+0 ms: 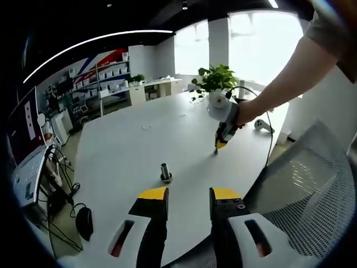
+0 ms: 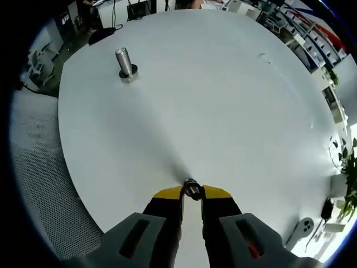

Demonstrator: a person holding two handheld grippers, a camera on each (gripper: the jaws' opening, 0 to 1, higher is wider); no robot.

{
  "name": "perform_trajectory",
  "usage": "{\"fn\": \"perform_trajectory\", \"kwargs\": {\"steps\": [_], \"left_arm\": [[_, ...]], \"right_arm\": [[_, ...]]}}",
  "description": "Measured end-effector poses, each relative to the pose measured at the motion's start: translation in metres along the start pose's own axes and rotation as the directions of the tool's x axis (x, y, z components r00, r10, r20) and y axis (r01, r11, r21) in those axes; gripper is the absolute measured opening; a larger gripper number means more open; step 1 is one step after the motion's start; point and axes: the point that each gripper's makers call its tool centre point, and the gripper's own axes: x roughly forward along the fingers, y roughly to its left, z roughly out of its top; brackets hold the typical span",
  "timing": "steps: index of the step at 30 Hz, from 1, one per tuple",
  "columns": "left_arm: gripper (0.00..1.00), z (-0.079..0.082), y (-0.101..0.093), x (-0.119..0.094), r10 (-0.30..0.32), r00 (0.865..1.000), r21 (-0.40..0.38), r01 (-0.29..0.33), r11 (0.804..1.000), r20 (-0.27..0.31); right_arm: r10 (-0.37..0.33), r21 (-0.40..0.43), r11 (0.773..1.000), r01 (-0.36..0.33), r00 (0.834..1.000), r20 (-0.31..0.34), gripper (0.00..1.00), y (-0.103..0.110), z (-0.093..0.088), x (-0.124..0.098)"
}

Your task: Place the washer onto the threaded stud by aligning its center hole with the stud, sliding it down to the base, and recovering from edge contact or off-axis alignment until the washer reaches the visible bottom stop.

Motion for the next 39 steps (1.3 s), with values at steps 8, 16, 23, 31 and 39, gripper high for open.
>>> {"fn": "perform_trajectory", "kwargs": {"steps": [8, 16, 23, 31, 39], "left_arm": [[0.28, 0.000, 0.002, 0.000, 0.007, 1.000, -0.014, -0.007, 1.000, 0.002], [0.28, -0.002, 0.003, 0.000, 0.012, 1.000, -0.009, -0.012, 1.000, -0.010], [0.28, -0.003, 0.003, 0.000, 0.011, 1.000, -0.015, -0.011, 1.000, -0.009], [0.28, -0.002, 0.001, 0.000, 0.004, 1.000, -0.014, -0.004, 1.000, -0.007], [0.28, -0.001, -0.001, 0.000, -0.007, 1.000, -0.002, 0.007, 1.000, -0.005]], "right_arm": [[0.016, 0.009, 1.000, -0.016, 1.000, -0.017, 0.14, -0.001, 0.000, 0.012], [0.029, 0.012, 1.000, -0.028, 0.999, -0.027, 0.14, 0.000, 0.002, 0.016], [0.022, 0.068, 0.997, -0.021, 1.000, -0.012, 0.18, -0.002, 0.001, 0.010], [0.005, 0.105, 0.994, -0.008, 1.000, 0.031, 0.21, -0.001, -0.011, -0.011], [-0.049, 0.162, 0.987, 0.016, 0.978, 0.201, 0.23, 0.004, 0.002, -0.041]]}}
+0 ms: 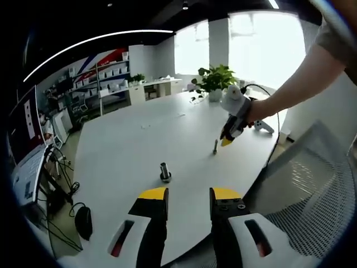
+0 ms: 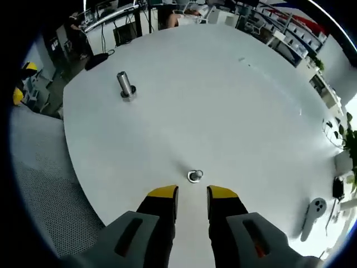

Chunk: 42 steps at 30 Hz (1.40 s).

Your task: Place the washer onto the threaded stud by aligning its center hole with the stud, sliding it down to the base, and recovering from edge contact or off-axis alignment until the washer reaches the visible bottom stop.

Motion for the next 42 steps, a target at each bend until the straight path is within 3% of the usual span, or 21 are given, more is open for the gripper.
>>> {"fn": "perform_trajectory", "kwargs": {"steps": [5, 6, 9, 13, 26, 36, 38, 42], "left_arm": [[0.29, -0.001, -0.001, 0.000, 0.000, 1.000, 0.008, 0.000, 1.000, -0.007], [0.29, -0.001, -0.001, 0.000, 0.000, 1.000, 0.014, 0.000, 1.000, -0.008], [0.29, -0.001, -0.005, 0.001, -0.014, 1.000, 0.029, 0.014, 0.999, -0.012], [0.29, -0.001, -0.005, 0.001, -0.019, 1.000, 0.033, 0.019, 0.999, -0.015], [0.29, 0.000, -0.009, 0.002, -0.043, 0.999, 0.028, 0.043, 0.999, -0.009], [0.29, 0.000, -0.008, 0.001, -0.036, 0.999, 0.035, 0.036, 0.999, -0.009], [0.29, 0.001, -0.008, 0.001, -0.035, 0.999, 0.035, 0.035, 0.999, -0.004], [0.29, 0.001, -0.007, 0.001, -0.036, 0.999, 0.028, 0.036, 0.999, -0.003]], "right_arm": [[-0.020, 0.056, 0.998, 0.015, 0.995, 0.095, 0.23, 0.004, 0.009, -0.017], [-0.027, 0.035, 0.999, 0.022, 0.991, 0.131, 0.23, 0.005, 0.014, -0.021], [-0.034, 0.012, 0.999, 0.033, 0.988, 0.154, 0.24, 0.010, 0.015, -0.028], [-0.052, 0.083, 0.996, 0.035, 0.975, 0.215, 0.25, 0.010, 0.019, -0.039], [-0.091, 0.210, 0.977, 0.024, 0.944, 0.316, 0.26, 0.011, -0.002, -0.084], [-0.131, 0.322, 0.947, -0.007, 0.905, 0.405, 0.28, 0.013, -0.016, -0.116], [-0.140, 0.371, 0.928, -0.039, 0.885, 0.443, 0.28, 0.014, -0.015, -0.125], [-0.167, 0.400, 0.915, -0.048, 0.858, 0.486, 0.29, 0.016, -0.013, -0.141]]}}
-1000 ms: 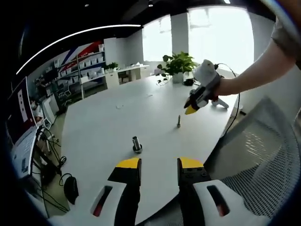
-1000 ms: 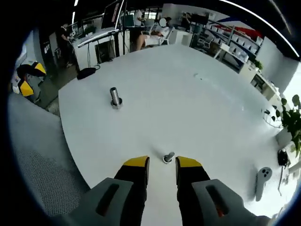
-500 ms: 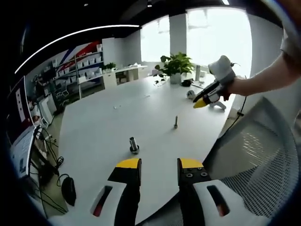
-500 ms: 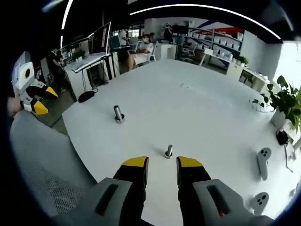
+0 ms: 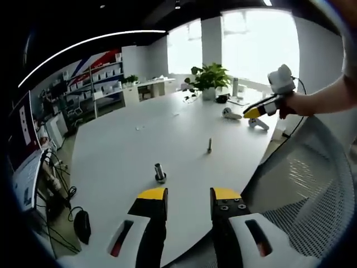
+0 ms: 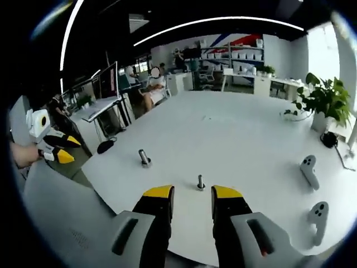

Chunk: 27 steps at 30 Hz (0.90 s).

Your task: Place the washer onto the threaded stud by aligning its center hole with the stud, sliding it down to the base, and recovering from edge contact or off-axis alignment until the washer reaches the visible bottom stop.

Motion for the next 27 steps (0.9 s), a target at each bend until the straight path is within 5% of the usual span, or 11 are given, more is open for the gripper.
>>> {"fn": "perform_trajectory", "kwargs": {"steps": [10, 13, 23, 27], "left_arm": [[0.28, 0.005, 0.003, -0.002, 0.010, 1.000, -0.009, -0.010, 1.000, 0.026], [0.28, 0.006, 0.003, -0.002, 0.012, 0.999, -0.009, -0.012, 1.000, 0.035], [0.28, 0.011, 0.002, -0.004, 0.010, 0.998, -0.009, -0.010, 1.000, 0.058], [0.27, 0.019, 0.003, -0.007, 0.029, 0.995, -0.001, -0.029, 1.000, 0.096]], "right_arm": [[-0.032, 0.049, 0.998, 0.025, 0.990, 0.138, 0.33, 0.014, 0.026, -0.026], [0.000, 0.075, 0.997, -0.008, 0.994, 0.111, 0.35, 0.025, 0.017, -0.025], [0.026, -0.066, 0.998, -0.021, 0.997, 0.075, 0.35, 0.036, 0.007, -0.017], [0.016, -0.058, 0.998, -0.013, 0.998, 0.067, 0.36, 0.031, 0.002, -0.018]]}}
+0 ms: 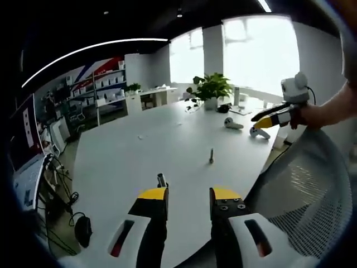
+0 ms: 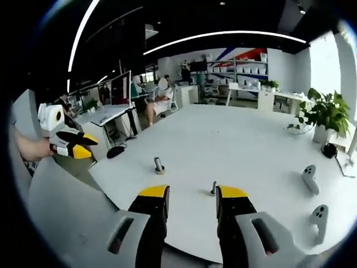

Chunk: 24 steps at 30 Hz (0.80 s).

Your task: Place the washer onto the threaded stud by aligning its center hole with the stud, sliding it down to the base, and recovering from edge contact or off-axis alignment until the washer reaches the visible bottom stop.

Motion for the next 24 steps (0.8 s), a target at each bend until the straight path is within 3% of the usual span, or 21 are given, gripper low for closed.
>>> {"fn": "perform_trajectory", "kwargs": {"steps": [4, 8, 13, 16, 19, 24], "left_arm": [[0.27, 0.001, 0.004, -0.001, 0.013, 1.000, -0.022, -0.013, 1.000, 0.011], [0.27, -0.002, -0.001, 0.002, -0.002, 1.000, -0.021, 0.001, 1.000, -0.006], [0.28, -0.001, 0.003, 0.002, 0.001, 1.000, -0.045, -0.001, 0.999, 0.002], [0.29, 0.005, 0.002, 0.001, -0.001, 0.999, -0.063, 0.004, 0.998, 0.038], [0.29, 0.002, 0.001, 0.003, -0.003, 1.000, -0.046, 0.004, 0.999, 0.013], [0.29, 0.003, 0.003, 0.000, 0.005, 1.000, -0.056, -0.003, 0.998, 0.027]], "right_arm": [[-0.022, 0.001, 1.000, 0.022, 1.000, 0.022, 0.36, -0.006, 0.003, -0.002], [-0.027, -0.057, 0.998, 0.027, 1.000, 0.002, 0.37, -0.004, -0.001, 0.000], [-0.037, -0.025, 0.999, 0.037, 0.999, 0.010, 0.37, -0.012, 0.000, 0.000], [-0.037, -0.041, 0.998, 0.037, 0.999, 0.003, 0.36, -0.012, -0.002, 0.000], [-0.033, -0.036, 0.999, 0.033, 0.999, 0.000, 0.36, -0.014, -0.002, 0.001], [-0.036, -0.017, 0.999, 0.035, 0.999, -0.020, 0.36, -0.020, -0.010, 0.002]]}}
